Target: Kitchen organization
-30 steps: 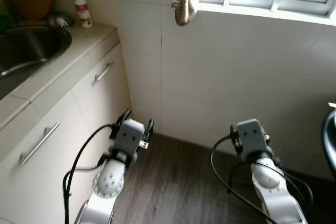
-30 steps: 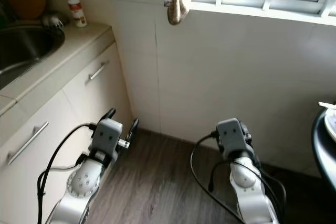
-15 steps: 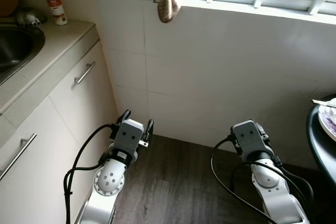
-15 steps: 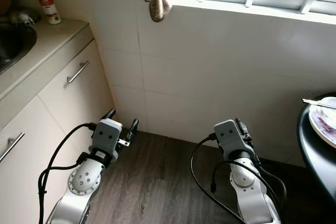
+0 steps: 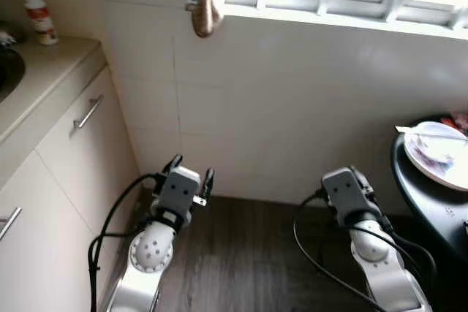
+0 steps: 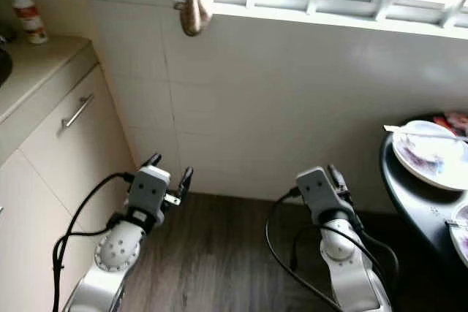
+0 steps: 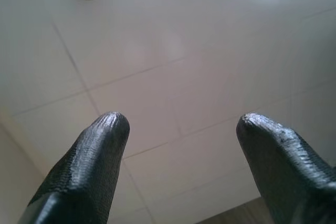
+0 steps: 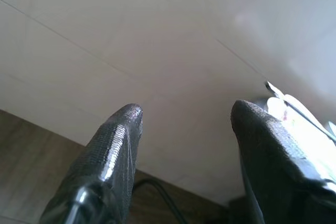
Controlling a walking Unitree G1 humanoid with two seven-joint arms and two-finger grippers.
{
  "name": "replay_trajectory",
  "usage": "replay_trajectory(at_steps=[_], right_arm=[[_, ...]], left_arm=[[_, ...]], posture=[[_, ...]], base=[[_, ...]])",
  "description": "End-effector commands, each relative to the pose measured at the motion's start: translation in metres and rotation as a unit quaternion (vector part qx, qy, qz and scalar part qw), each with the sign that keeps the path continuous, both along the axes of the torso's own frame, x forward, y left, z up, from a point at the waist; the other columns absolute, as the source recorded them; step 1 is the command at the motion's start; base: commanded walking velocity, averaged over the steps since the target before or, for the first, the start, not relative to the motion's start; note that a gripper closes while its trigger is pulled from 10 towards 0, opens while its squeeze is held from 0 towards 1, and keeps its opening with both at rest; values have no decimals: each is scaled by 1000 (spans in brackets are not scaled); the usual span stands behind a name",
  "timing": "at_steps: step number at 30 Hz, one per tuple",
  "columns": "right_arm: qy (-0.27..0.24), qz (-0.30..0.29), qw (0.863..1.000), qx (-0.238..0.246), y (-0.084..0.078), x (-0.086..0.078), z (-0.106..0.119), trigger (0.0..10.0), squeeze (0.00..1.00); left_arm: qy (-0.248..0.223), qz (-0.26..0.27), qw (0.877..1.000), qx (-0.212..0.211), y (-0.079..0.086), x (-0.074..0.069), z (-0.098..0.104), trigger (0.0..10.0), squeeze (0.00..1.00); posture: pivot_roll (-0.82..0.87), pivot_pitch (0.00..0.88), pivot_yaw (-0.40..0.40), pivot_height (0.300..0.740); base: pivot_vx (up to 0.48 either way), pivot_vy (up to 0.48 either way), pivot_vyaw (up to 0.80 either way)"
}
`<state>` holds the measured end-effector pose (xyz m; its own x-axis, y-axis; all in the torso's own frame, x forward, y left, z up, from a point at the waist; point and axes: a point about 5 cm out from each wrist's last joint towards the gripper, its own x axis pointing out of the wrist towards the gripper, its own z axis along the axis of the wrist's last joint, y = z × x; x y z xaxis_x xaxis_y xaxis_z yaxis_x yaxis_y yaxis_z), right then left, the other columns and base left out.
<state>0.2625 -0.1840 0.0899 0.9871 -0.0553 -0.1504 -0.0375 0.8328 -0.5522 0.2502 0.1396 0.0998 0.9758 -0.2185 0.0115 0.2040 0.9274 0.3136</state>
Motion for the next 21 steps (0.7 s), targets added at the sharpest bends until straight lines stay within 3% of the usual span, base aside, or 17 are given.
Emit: replay_trajectory(at_steps=[1,5,16,21], right_arm=[[-7,-7,1000,-17,-4,0,3,10000,0],[-14,-2,1000,-17,-3,0,4,10000,0],[-22,26,997,-74,2,0,5,10000,0],[-21,27,996,-80,2,0,4,10000,0]], left_arm=[[-1,-13,1000,-4,-7,0,2,10000,0],[-1,-15,1000,-3,-7,1,2,10000,0],[2,-16,1000,-2,-7,2,1,10000,0],[2,-17,1000,-2,-7,2,1,10000,0]], posture=[[31,0,-44,740],[28,0,-43,740],[28,0,-44,740],[29,0,-41,740]], base=[[0,0,-763],[0,0,-734],[0,0,0],[0,-384,0]])
